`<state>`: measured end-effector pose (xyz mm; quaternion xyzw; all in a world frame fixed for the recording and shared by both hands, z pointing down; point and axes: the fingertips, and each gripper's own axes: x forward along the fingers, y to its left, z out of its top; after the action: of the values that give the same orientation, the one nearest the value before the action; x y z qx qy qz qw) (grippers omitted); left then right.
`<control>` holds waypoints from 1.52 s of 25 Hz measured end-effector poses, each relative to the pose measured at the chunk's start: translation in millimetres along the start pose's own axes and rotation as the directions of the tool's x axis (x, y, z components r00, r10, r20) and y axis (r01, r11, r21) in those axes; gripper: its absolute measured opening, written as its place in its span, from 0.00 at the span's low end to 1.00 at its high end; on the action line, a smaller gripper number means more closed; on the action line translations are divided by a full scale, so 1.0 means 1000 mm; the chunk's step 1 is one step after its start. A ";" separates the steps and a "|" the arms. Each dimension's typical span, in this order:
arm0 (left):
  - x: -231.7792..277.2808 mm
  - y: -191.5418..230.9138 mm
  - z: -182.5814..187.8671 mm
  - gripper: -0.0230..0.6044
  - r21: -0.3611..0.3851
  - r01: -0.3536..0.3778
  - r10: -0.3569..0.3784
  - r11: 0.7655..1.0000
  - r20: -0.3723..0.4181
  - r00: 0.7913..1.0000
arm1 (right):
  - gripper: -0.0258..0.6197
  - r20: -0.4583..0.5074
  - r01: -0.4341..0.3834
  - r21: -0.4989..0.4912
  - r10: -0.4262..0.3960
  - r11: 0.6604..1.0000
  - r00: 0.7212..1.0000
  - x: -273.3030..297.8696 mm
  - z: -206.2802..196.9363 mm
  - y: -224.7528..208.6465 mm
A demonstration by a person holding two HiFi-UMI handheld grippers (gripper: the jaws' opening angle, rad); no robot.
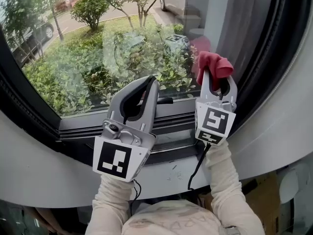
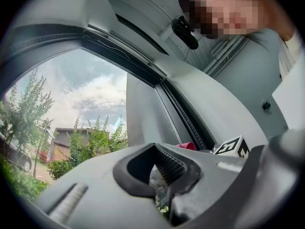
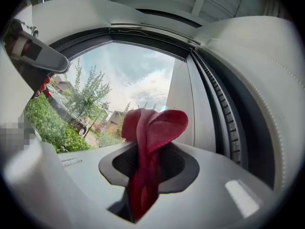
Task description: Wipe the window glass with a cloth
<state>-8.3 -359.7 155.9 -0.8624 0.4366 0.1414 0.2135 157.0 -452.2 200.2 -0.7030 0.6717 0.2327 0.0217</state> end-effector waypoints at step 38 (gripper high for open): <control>-0.084 0.096 0.005 0.04 0.004 -0.043 0.043 0.999 0.003 0.999 | 0.24 0.073 -0.237 -0.070 0.242 0.969 0.968 -0.023 0.069 0.212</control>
<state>-135.5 -350.1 163.7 -0.8522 0.4551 0.1464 0.2128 -65.3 -427.4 206.8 -0.6071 0.7428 0.2824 -0.0007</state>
